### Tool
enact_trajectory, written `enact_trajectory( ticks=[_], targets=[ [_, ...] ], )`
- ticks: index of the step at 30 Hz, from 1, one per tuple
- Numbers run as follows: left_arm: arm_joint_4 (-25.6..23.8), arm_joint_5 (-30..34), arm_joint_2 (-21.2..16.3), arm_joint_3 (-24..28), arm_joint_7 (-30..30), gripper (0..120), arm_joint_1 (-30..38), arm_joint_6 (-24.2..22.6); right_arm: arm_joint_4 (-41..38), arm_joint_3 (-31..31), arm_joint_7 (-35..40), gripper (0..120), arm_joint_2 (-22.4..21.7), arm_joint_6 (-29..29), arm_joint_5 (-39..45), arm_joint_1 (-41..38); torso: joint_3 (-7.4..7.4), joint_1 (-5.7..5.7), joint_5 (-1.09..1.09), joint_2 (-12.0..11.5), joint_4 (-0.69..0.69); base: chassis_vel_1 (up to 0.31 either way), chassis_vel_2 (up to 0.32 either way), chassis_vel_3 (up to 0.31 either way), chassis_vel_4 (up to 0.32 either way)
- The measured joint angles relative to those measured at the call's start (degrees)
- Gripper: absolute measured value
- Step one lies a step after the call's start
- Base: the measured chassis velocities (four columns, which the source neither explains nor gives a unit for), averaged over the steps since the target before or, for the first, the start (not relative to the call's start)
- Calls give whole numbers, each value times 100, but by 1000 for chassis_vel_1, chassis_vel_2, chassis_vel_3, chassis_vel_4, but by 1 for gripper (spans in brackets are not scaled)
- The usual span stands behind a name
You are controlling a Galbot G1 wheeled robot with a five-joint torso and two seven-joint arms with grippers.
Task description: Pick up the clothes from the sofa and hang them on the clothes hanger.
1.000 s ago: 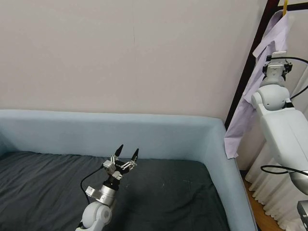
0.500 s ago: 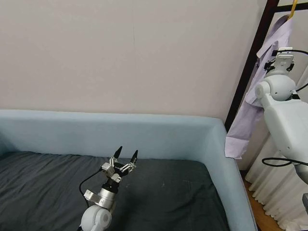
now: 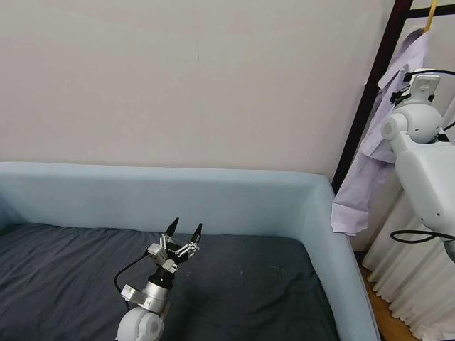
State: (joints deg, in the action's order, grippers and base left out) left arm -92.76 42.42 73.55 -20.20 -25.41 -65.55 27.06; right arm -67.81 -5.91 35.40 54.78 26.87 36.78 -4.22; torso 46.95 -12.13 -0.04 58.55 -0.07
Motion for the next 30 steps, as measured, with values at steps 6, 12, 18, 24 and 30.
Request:
enact_trajectory(
  ticks=[6,12,18,24,30],
  targets=[
    [0,-3,0,-23,0,100,-11,3,-36,18,40,0,8,40,-15,1,0,0,0,0,0,0,0,0,0],
    [-35,-9,6,-36,0,100,-76,5,-317,24,-65,10,-69,24,-85,86,0,0,1,0,-1,0,0,0,0],
    [-55,-13,13,-42,-1,100,-110,4,-748,-51,-157,27,-211,-56,-132,311,0,0,1,0,1,0,0,0,0],
    [-78,-18,39,-65,-12,100,-160,5,-1724,-275,-774,50,-617,-881,15,895,0,0,1,0,-1,0,0,0,0],
    [-179,-90,141,-108,-17,100,-289,13,-2462,-525,-1438,75,-885,-1698,403,1550,0,0,0,1,0,0,0,0,0]
  ],
)
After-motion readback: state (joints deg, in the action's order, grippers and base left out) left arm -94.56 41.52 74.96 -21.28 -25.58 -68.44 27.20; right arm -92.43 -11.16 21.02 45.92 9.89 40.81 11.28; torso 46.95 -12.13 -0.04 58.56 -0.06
